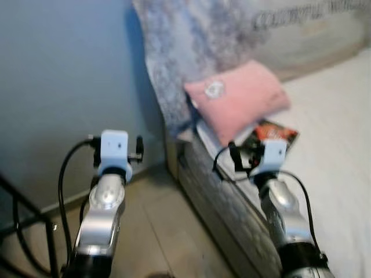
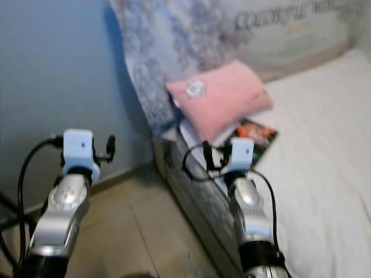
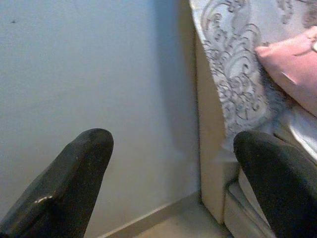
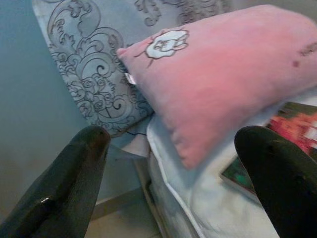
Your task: Clean up the room
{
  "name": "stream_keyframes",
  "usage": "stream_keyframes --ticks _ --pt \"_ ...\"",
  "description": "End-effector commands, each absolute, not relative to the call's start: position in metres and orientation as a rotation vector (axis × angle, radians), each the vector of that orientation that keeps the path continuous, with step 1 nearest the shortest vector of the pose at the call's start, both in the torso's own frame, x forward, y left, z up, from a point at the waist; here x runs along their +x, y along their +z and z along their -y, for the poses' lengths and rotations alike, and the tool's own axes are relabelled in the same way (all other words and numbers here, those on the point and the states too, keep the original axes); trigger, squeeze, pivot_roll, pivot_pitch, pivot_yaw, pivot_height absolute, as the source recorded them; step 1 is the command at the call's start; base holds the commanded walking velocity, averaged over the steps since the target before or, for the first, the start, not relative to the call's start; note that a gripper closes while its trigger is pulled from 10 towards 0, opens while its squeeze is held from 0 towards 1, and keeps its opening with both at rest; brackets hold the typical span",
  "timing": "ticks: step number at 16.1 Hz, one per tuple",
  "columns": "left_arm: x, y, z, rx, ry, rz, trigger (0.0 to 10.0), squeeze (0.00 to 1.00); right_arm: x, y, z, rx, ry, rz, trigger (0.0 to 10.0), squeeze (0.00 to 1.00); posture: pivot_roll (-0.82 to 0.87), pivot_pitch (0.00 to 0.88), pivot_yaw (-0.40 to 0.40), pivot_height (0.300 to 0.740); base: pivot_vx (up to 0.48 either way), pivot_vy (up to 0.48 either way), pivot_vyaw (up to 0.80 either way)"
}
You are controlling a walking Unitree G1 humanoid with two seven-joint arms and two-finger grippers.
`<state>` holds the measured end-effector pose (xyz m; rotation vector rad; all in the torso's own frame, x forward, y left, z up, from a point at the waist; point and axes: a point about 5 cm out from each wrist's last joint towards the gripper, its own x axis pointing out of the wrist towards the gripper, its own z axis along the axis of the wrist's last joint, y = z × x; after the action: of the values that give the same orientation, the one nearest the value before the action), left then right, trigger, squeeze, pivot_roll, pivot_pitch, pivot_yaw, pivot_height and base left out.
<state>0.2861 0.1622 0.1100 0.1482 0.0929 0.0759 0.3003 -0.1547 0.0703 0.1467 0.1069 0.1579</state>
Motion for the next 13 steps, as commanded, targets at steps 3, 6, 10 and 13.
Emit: stream_keyframes --ticks 3,6,10,13 --pt "0.2901 0.1116 -0.1547 0.129 0.063 -0.089 10.0 0.00 0.3003 0.0684 0.1628 0.145 0.139 -0.104 10.0 0.03 -0.01 0.000 0.009 0.740 0.264 0.000 0.57" --pt "0.2887 0.1105 -0.1537 0.128 0.060 -0.093 10.0 0.00 0.2990 0.0670 0.1635 0.145 0.144 -0.104 10.0 0.05 -0.02 0.000 0.013 0.740 0.000 0.000 0.55" --pt "0.2865 0.1094 -0.1559 0.149 0.054 -0.101 10.0 0.00 0.2942 0.0615 0.1640 0.155 0.123 -0.120 10.0 0.05 -0.02 0.000 0.024 0.740 0.000 0.000 0.52" --pt "0.2856 0.1137 -0.1551 0.157 0.037 -0.072 10.0 0.00 0.2925 0.0603 0.1650 0.172 0.110 -0.113 10.0 0.01 -0.02 0.000 0.033 0.740 0.244 0.000 0.17"
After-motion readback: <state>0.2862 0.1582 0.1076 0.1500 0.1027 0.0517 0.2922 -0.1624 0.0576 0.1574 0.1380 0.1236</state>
